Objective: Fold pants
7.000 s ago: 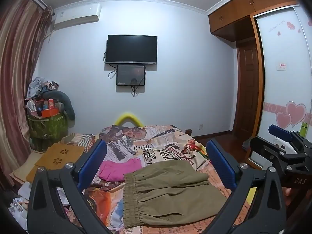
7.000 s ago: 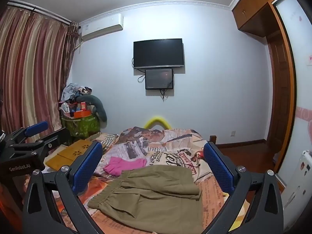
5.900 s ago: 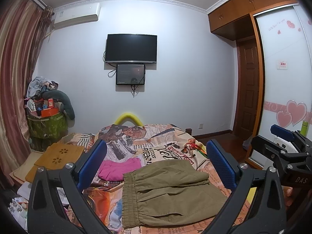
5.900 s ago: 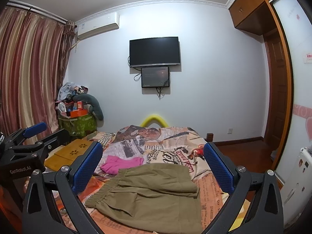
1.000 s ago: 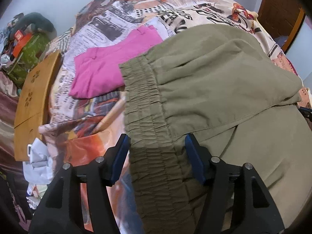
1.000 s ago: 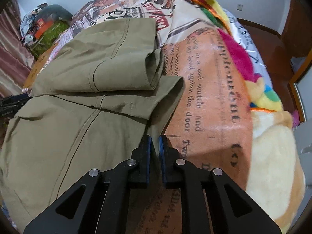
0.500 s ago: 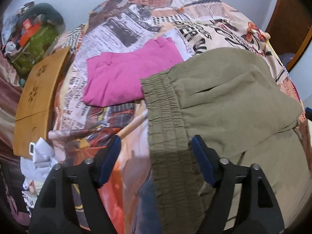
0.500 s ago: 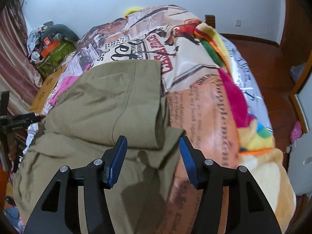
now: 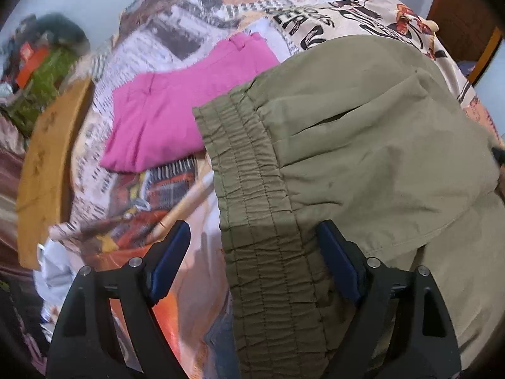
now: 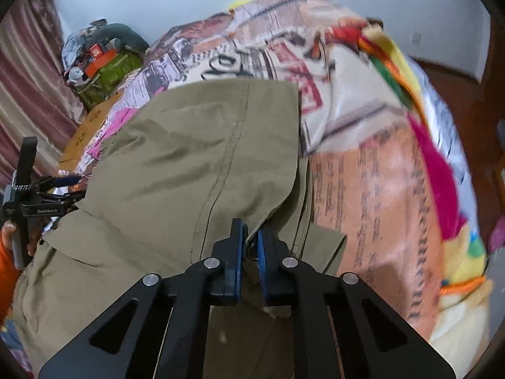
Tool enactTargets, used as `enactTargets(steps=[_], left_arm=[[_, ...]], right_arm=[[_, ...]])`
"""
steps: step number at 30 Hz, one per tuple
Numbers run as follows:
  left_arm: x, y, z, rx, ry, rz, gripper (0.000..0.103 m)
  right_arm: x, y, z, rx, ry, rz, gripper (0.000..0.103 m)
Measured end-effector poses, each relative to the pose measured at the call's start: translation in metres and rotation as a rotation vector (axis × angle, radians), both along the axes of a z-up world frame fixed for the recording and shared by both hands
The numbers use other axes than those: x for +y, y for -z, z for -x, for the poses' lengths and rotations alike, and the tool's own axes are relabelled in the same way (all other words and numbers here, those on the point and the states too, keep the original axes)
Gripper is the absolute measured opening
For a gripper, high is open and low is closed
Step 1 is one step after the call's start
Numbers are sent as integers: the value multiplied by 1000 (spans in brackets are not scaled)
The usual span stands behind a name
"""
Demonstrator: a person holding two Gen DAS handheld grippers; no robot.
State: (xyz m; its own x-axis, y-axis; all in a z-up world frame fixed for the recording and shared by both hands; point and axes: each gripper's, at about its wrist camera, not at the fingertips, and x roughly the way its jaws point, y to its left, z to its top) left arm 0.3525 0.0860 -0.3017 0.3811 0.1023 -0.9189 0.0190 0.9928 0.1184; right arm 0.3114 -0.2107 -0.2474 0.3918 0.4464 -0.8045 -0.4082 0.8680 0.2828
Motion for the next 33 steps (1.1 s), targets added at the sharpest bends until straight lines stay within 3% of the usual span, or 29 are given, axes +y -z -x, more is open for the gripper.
enactTargets(steps=[4,7,13,20,27,31,33], left_arm=[[-17,-2,2,-45,40,-120,75],[-22,0,3,-58,52,-158,75],[-6,4,1,-37,0,-74,75],[-10,9,-2,-42,2,-80,75],[-2,0,1,-53,-5,-58,77],[-1,-17,6,-97,-21,-95,77],[5,-28,7,-108,-38,-69,77]], right_arm=[[2,-25,-8,-99,3,5,6],[5,-35,-20,-144,-3,24,6],[20,-7,-45,-112,-14,140,5],[26,39,-53,17,-42,193,6],[20,20,-58,42,-20,193,9],[11,-7,-50,-9,19,209,17],[6,-21,-48,-36,41,190,26]])
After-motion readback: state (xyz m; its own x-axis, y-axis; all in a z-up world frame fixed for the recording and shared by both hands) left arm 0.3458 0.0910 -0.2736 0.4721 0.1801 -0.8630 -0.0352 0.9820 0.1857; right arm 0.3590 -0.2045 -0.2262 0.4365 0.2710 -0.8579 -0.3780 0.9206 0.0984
